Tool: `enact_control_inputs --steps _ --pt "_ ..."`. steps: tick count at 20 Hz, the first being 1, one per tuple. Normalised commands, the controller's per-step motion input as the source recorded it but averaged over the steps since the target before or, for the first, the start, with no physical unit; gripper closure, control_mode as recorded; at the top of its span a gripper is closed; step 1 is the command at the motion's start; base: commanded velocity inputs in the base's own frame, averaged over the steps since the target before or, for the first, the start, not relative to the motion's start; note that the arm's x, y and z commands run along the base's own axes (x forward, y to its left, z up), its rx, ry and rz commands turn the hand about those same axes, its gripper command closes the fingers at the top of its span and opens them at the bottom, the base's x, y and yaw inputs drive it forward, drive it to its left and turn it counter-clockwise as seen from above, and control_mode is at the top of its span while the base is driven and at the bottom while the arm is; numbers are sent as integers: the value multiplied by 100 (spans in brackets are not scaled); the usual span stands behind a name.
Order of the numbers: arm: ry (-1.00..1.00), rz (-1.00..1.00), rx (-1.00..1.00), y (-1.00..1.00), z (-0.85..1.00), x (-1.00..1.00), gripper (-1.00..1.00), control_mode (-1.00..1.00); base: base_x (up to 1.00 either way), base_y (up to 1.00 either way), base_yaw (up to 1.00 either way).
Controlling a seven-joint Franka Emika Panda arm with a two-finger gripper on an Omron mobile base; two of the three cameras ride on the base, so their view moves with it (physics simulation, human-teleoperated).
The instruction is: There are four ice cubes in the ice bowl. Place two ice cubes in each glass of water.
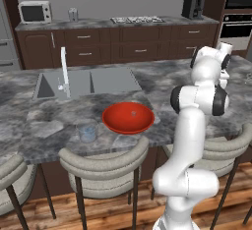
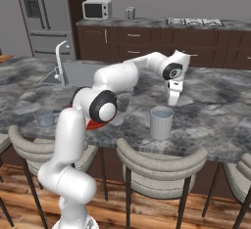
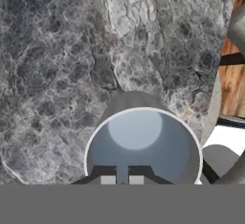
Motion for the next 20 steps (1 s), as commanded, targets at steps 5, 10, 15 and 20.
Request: enact_control_inputs --steps 5,10,15,20 --pt "0 -7 7 2 -27 -29 100 -100 0 0 0" --pt "0 -7 5 10 -31 -10 100 -100 0 0 0" --pt "1 -5 5 5 -34 22 100 -100 0 0 0" --pt "1 -3 3 -1 -25 7 100 -100 0 0 0"
